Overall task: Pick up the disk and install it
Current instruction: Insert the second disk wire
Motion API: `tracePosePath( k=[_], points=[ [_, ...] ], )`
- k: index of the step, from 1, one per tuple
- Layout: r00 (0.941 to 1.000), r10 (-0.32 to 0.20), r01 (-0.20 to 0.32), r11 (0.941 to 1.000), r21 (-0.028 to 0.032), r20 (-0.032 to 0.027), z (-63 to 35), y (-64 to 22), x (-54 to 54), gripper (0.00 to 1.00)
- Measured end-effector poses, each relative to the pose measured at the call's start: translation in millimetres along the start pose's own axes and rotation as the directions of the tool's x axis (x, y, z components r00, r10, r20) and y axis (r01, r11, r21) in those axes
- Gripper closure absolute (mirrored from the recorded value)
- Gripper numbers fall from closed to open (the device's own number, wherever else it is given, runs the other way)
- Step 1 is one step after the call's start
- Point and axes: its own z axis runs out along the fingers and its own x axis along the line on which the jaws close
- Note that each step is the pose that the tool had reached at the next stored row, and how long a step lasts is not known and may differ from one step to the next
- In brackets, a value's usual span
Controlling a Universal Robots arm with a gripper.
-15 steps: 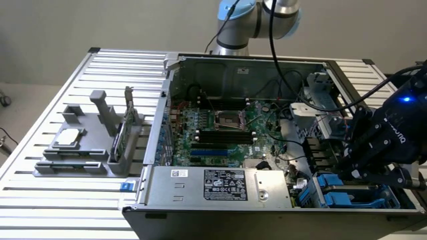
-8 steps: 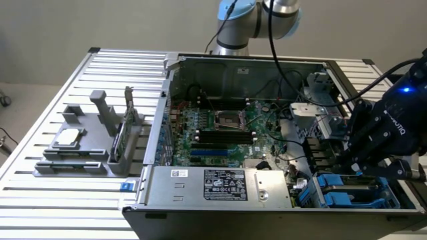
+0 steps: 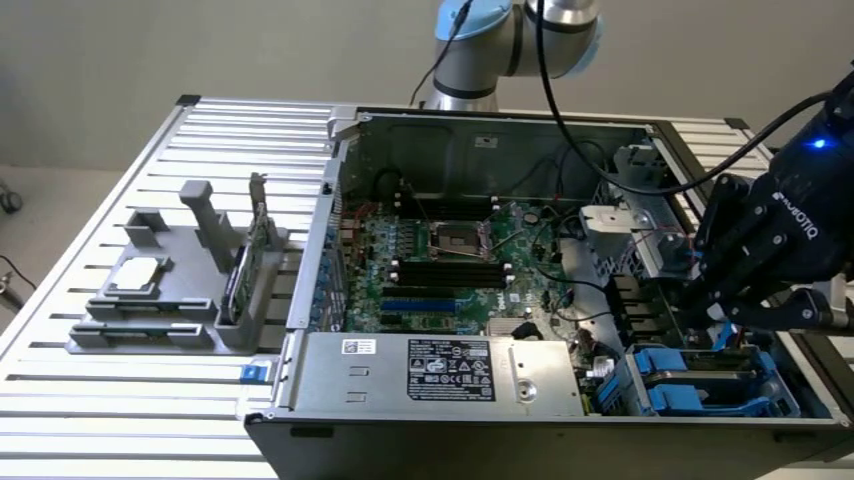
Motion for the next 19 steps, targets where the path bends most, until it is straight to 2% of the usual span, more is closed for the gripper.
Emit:
tracePosePath(
  k=[6,15,19],
  points=[
    [0.9999,0.005,-0.005,1.0,-0.0025,0.0113,-2.0,-1.0,11.5,0.75],
    [0.9982,0.034,-0.034,0.9994,-0.0065,0.0488,-9.6,2.7,15.7,0.75],
    [0.9971,0.048,-0.047,0.9988,-0.008,0.0597,-10.3,6.6,16.5,0.75]
  ],
)
